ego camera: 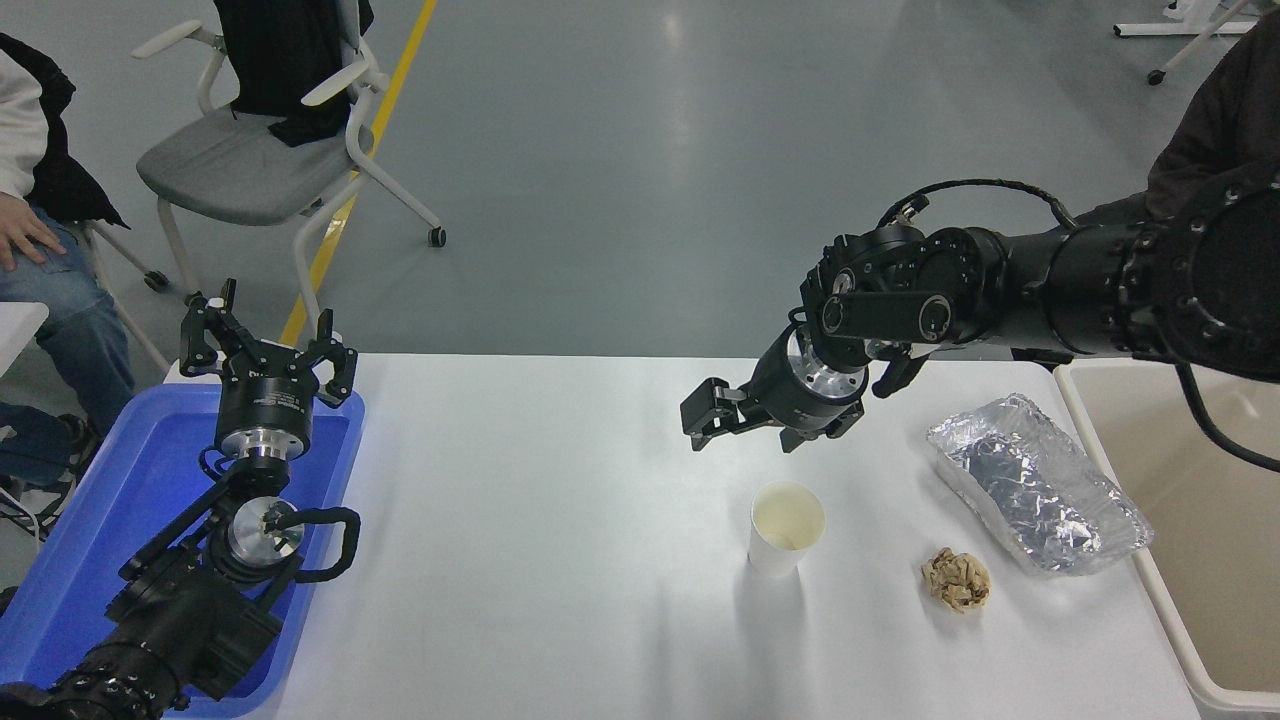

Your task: Pick up paper cup place in dustbin

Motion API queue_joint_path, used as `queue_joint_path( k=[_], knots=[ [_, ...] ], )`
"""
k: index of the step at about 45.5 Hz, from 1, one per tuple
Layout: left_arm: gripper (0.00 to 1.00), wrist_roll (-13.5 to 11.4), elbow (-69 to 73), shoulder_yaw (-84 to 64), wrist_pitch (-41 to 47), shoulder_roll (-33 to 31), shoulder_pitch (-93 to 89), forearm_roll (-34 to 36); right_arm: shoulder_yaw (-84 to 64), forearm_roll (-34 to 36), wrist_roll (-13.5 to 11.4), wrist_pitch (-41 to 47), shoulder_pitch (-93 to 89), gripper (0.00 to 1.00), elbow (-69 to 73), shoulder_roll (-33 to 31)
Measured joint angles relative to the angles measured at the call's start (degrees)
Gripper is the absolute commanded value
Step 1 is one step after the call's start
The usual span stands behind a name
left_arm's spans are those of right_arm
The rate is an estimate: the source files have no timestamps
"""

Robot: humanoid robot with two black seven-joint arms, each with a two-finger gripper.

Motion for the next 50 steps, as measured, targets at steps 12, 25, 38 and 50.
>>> queue_joint_path(
  k=[12, 25, 38, 50],
  knots=[
    [0.99, 0.0, 0.0, 0.0, -0.02, 0.0, 0.05, 0.0, 0.3, -4.39, 0.0, 0.04, -3.68, 1.0, 0.1, 0.0],
    [0.99, 0.0, 0.0, 0.0, -0.04, 0.0, 0.08, 0.0, 0.88, -9.12, 0.0, -0.27, -6.88, 1.0, 0.11, -1.83],
    [0.99, 0.0, 0.0, 0.0, -0.04, 0.0, 0.08, 0.0, 1.04, -11.22, -0.01, -0.83, -8.03, 1.0, -0.04, -3.83],
    [0.99, 0.0, 0.0, 0.0, -0.04, 0.0, 0.03, 0.0, 1.13, -13.3, -0.01, -2.26, -10.07, 0.87, -1.04, -4.32]
  ],
)
